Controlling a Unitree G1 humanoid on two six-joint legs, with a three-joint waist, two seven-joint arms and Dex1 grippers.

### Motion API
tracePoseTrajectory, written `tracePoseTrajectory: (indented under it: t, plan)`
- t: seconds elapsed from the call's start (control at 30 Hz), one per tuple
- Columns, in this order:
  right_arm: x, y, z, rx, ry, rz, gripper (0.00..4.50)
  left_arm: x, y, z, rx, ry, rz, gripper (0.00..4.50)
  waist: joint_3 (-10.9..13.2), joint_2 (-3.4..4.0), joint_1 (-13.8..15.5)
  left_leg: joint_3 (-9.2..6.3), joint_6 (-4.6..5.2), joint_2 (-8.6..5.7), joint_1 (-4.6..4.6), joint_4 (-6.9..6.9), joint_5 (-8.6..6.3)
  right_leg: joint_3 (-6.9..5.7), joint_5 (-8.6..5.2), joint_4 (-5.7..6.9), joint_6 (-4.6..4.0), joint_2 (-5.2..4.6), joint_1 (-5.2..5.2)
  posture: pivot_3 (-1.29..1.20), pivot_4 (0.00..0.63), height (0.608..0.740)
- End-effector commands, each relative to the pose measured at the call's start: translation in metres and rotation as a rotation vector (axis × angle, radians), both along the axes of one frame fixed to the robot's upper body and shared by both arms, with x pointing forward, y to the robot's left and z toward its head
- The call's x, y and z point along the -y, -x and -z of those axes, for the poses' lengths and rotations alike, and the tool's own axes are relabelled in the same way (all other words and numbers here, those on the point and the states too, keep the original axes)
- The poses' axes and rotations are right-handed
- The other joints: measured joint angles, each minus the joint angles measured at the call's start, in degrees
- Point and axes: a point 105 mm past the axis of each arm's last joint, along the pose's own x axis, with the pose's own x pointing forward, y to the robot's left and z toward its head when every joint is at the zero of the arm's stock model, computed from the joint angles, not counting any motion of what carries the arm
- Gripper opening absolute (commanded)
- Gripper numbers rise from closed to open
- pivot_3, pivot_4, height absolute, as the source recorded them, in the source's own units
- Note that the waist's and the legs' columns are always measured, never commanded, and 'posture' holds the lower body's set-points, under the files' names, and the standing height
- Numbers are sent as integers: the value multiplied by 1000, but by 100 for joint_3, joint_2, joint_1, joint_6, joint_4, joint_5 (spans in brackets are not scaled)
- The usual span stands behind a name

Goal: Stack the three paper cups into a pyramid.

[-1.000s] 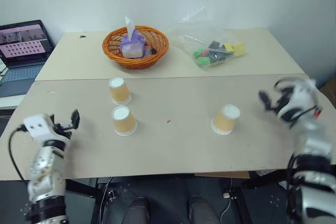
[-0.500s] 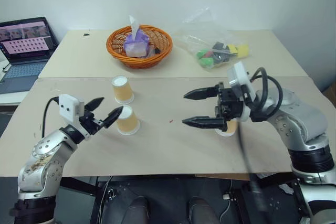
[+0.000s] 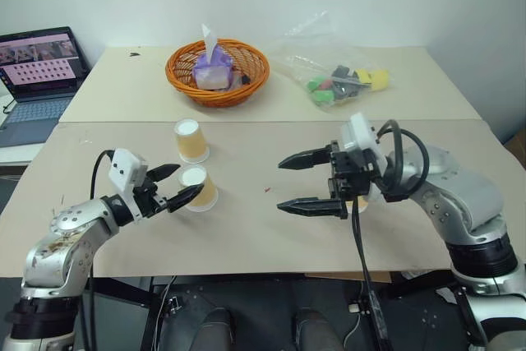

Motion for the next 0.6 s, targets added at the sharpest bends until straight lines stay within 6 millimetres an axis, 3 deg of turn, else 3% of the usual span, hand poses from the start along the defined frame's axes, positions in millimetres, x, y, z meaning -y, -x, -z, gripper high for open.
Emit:
tracePoseTrajectory:
  t: [0.03, 0.23, 0.33, 0.43, 0.6]
  plan:
    - [3, 4, -10, 38, -20, 13, 4500, 7, -5, -3, 34, -22, 41, 4432, 0, 0, 0, 0, 0, 0, 0, 0, 0, 0, 0, 0, 0, 0, 0, 0, 150, 740]
    - [4, 5, -11, 42, -27, 40, 4500, 15, -10, 1, 16, -21, 86, 4432, 0, -1, -5, -1, 0, 1, 0, 0, 0, 0, 0, 2, 0, 1, -1, 0, 150, 740]
    - [6, 5, -10, 43, -28, 54, 4500, 15, -12, -1, 25, -23, 92, 3712, 0, -1, -14, 0, 0, 1, 0, 0, 0, 0, 0, 2, 0, 1, -1, 0, 150, 740]
    - [6, 5, -9, 43, -24, 63, 4500, 16, -14, -3, 29, -27, 99, 2635, 1, -1, -5, -2, 0, 1, -1, 0, 0, -1, 0, 2, 0, 1, -1, 0, 150, 740]
    - [7, 3, -10, 54, -29, 82, 4500, 17, -18, -8, 54, -44, 106, 2613, 1, -1, -9, -1, 0, 0, -1, 0, 0, 0, 0, 2, 0, 0, -1, 0, 150, 740]
